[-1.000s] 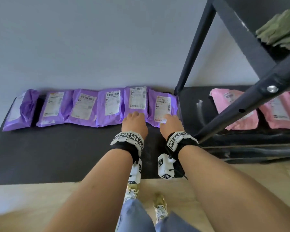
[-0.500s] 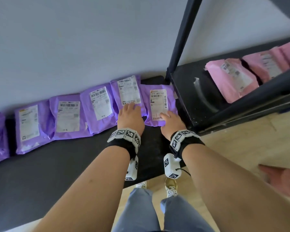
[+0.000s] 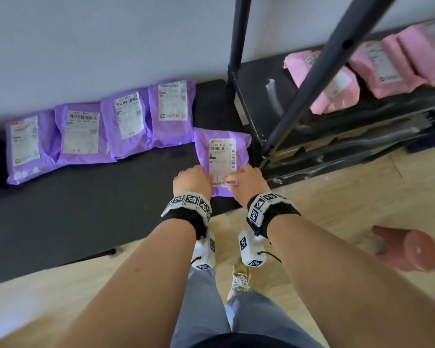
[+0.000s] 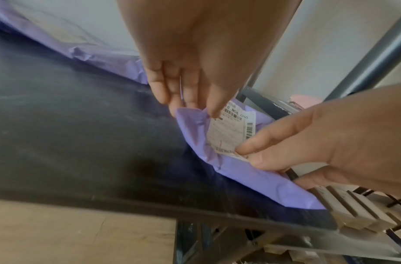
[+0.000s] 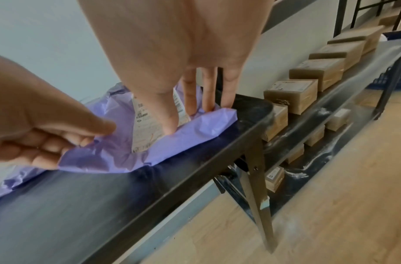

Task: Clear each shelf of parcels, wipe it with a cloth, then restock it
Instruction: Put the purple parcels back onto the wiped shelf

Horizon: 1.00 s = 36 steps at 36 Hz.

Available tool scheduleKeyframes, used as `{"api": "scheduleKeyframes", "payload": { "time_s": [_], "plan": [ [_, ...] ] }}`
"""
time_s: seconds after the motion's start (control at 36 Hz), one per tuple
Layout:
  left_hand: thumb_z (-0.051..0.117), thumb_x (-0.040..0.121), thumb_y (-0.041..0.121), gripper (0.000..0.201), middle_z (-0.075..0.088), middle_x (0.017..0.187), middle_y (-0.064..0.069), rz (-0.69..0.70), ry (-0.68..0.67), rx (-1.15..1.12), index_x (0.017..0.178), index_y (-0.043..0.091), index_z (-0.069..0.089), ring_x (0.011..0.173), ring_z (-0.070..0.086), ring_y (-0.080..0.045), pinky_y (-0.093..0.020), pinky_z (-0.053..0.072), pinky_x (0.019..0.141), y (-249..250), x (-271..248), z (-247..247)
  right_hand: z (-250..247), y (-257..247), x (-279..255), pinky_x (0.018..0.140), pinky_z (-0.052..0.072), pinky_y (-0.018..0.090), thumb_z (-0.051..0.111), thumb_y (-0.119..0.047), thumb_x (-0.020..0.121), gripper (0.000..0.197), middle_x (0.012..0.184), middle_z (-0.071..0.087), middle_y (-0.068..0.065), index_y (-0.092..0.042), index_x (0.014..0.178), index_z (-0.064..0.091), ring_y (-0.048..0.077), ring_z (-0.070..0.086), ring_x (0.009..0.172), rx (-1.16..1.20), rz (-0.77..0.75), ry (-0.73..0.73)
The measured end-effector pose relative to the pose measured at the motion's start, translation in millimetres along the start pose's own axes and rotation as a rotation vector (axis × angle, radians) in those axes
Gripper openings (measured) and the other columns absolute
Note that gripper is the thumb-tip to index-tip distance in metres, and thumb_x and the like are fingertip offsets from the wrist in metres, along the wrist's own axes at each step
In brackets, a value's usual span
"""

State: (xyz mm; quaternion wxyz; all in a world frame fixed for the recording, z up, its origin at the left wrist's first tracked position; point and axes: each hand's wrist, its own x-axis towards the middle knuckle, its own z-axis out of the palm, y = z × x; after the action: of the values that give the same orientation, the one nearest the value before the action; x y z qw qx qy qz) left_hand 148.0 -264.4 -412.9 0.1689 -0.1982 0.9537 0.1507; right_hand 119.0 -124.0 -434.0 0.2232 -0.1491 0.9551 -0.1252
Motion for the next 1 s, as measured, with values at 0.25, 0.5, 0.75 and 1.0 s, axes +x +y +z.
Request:
{"api": "scheduleKeyframes", "payload": {
  "time_s": [0.25, 0.5, 0.75, 1.0],
  "plan": [
    [0.04, 0.095, 0.019, 0.022, 0.064, 0.1, -0.012, -0.101, -0.035, -0.183, 0.099, 0.008, 0.06, 0.092, 0.058, -0.033, -0.031, 0.041, 0.071, 7.7, -60.7, 20.7, 2.4, 20.9, -45.9, 0.094, 0.044, 0.035, 0.06, -0.007, 0.086, 0.037, 0.124, 0.044, 0.011, -0.01, 0.122, 0.049, 0.029, 0.046, 0.117, 0.195, 0.277, 0.161],
    [0.045, 0.09, 0.012, 0.011, 0.053, 0.082, -0.003, -0.002, -0.086, -0.145, 0.083, 0.017, 0.051, 0.074, 0.049, -0.025, -0.028, 0.036, 0.065, 23.8, -88.1, 19.0, -8.6, 38.5, -80.3, 0.087, 0.044, 0.037, 0.051, -0.01, 0.093, 0.036, 0.126, 0.054, 0.019, -0.001, 0.127, 0.042, 0.035, 0.054, 0.116, 0.377, 0.458, 0.003],
    [0.043, 0.086, 0.012, 0.013, 0.063, 0.084, -0.005, 0.256, -0.093, -0.171, 0.081, 0.015, 0.055, 0.077, 0.057, -0.028, -0.028, 0.042, 0.066, 88.9, -111.5, 10.7, -35.9, 87.1, -140.9, 0.093, 0.042, 0.038, 0.05, -0.008, 0.094, 0.04, 0.129, 0.052, 0.02, 0.0, 0.131, 0.04, 0.033, 0.053, 0.117, 0.67, 0.686, 0.23],
    [0.042, 0.094, 0.014, 0.009, 0.06, 0.089, -0.009, 0.494, -0.006, -0.217, 0.089, 0.012, 0.049, 0.078, 0.053, -0.028, -0.032, 0.039, 0.066, 226.4, -150.8, 2.2, -91.9, 187.8, -209.5, 0.072, 0.038, 0.029, 0.05, -0.011, 0.095, 0.027, 0.115, 0.062, 0.018, -0.001, 0.119, 0.054, 0.033, 0.059, 0.106, 0.718, 0.831, 0.337]
  ]
}}
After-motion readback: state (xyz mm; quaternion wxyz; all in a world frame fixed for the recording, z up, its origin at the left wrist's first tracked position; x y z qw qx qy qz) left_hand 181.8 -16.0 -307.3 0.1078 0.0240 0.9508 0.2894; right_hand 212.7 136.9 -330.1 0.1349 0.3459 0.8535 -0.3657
